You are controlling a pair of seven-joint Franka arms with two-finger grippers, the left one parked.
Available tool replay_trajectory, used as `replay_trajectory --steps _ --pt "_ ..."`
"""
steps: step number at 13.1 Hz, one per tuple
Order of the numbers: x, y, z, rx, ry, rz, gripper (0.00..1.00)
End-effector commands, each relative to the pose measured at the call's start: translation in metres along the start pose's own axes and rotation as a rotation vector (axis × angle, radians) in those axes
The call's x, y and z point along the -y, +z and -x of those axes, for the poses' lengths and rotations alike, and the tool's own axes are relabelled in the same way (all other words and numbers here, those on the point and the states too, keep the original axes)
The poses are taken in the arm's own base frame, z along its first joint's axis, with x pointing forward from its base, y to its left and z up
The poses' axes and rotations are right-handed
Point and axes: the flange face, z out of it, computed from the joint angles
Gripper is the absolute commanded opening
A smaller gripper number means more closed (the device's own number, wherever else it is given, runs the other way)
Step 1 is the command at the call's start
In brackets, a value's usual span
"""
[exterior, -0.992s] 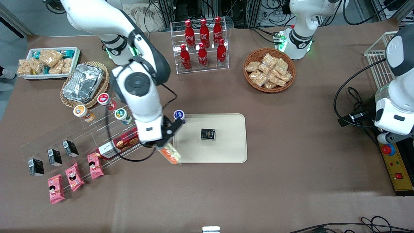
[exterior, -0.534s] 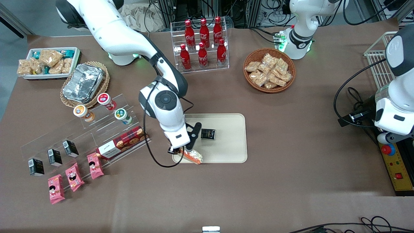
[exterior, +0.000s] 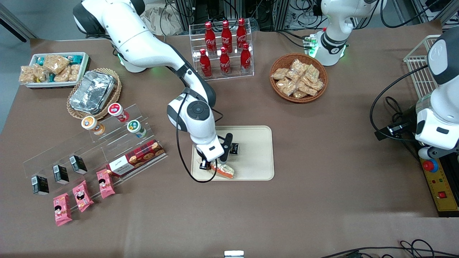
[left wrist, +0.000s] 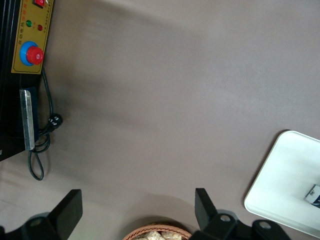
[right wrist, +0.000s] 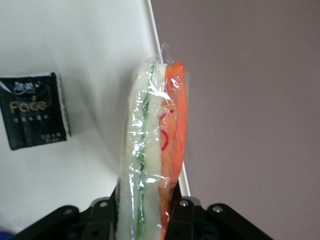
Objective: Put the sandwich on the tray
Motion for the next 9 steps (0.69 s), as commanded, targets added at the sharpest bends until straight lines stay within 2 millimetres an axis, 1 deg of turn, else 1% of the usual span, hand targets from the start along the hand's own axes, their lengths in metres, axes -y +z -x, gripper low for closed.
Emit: replay_trajectory --steps 1,3,4,5,6,7,8,9 --pt "-0.002 0.003 -0.008 -0.01 0.005 0.033 0.59" --pt "-0.002 0.005 -0.008 -0.011 0.008 0.031 0.6" --pt "-0.002 0.003 -0.008 -0.013 0.012 0.031 0.75" --pt "-0.004 0.0 -0.008 -0.015 0.022 0.032 0.8" --pt "-0.01 -0.007 -0.004 -0.018 0.041 0.032 0.81" --pt "-0.021 -0.02 0.001 -0.041 0.106 0.016 0.81" --pt "-0.049 -0.028 0.026 -0.066 0.23 -0.039 0.81" --pt "-0.066 -0.038 0.043 -0.083 0.322 -0.098 0.82"
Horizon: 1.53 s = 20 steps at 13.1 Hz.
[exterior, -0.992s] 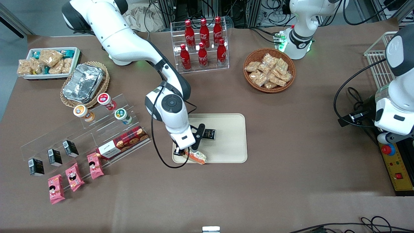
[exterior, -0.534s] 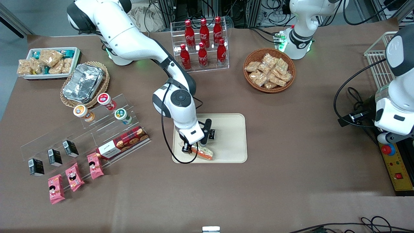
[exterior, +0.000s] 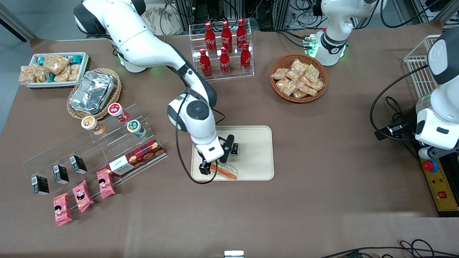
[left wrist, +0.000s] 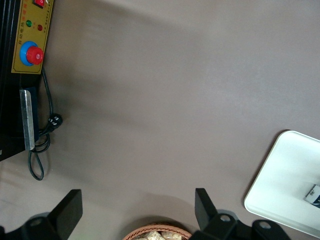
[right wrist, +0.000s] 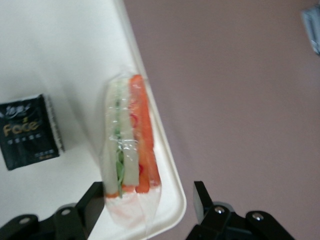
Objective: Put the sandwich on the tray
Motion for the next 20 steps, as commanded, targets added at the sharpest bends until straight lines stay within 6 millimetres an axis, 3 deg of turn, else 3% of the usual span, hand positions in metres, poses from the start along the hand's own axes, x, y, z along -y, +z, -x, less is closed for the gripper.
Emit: replay_trajectory --steps 1,2,3,4,9,12,17,20 --pt "-0.048 -0.044 0.027 -0.042 0.199 -0.104 0.82" --pt "-0.056 -0.056 0.034 -0.043 0.24 -0.128 0.82" --pt "-0.079 -0.069 0.054 -0.035 0.297 -0.151 0.85" --pt "-0.095 -0.082 0.068 -0.036 0.34 -0.173 0.96" --pt "-0.147 -0.158 0.127 -0.035 0.452 -0.189 0.96" --pt "-0.183 -0.192 0.18 -0.041 0.605 -0.232 0.96" --pt "-0.22 -0.24 0.269 0.035 0.874 -0.235 0.97" --pt "-0.231 -0.271 0.326 0.096 0.997 -0.249 0.97"
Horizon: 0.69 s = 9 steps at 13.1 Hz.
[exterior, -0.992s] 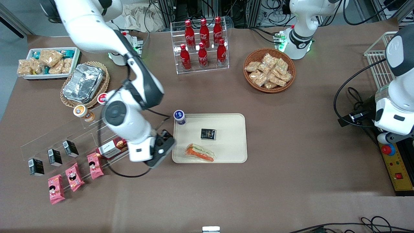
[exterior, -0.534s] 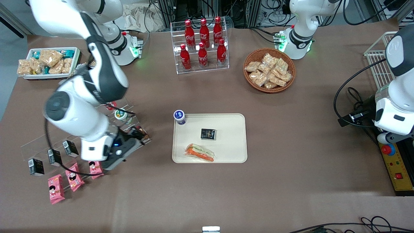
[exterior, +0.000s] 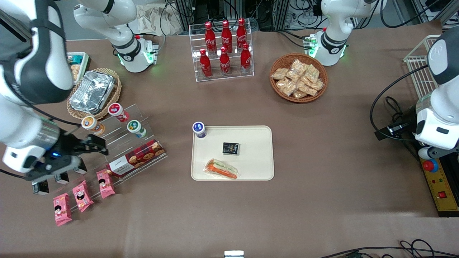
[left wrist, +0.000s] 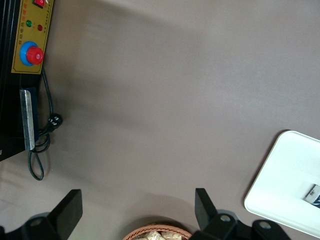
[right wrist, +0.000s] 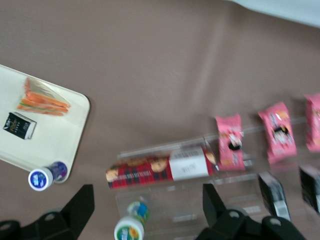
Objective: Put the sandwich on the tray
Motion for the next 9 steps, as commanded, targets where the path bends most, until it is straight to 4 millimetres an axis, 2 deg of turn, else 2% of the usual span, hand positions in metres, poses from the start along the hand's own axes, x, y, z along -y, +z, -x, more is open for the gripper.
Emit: replay_trajectory --steps 1,4,6,9 --pt "-0.032 -0.03 0.03 0.019 0.124 -0.022 0.97" --pt "-0.054 -0.041 0.046 0.064 0.166 -0.017 0.97" --pt "-0.055 -0.068 0.05 0.07 0.166 -0.001 0.97" --pt "-0.064 -0.078 0.057 0.082 0.2 0.007 0.97"
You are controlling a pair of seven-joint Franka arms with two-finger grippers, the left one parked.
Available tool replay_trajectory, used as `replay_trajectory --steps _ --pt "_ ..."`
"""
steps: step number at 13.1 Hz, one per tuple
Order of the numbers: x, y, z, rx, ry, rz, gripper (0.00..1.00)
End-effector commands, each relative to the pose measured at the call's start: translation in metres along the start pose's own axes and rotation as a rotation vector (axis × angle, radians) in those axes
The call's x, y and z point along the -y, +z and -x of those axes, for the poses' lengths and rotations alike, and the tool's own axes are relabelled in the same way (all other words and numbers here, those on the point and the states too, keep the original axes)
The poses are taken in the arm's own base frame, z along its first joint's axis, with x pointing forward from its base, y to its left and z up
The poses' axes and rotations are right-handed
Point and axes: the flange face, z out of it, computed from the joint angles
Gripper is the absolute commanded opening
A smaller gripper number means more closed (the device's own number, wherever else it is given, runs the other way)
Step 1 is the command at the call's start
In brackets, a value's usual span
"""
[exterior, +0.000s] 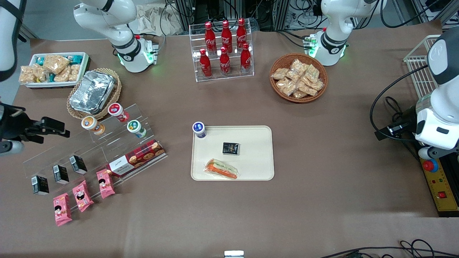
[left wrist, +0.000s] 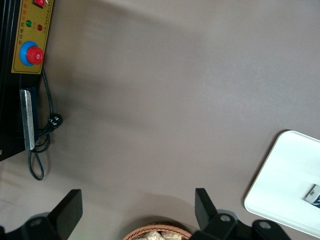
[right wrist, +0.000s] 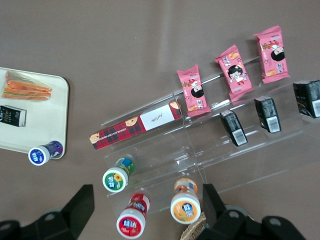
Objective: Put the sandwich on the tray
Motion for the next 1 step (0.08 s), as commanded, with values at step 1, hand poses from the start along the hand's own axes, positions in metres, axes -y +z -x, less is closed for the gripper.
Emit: replay_trajectory --steps 1 --pt "-0.0054 -0.0114 0.0076 0.024 0.042 0.025 0.97"
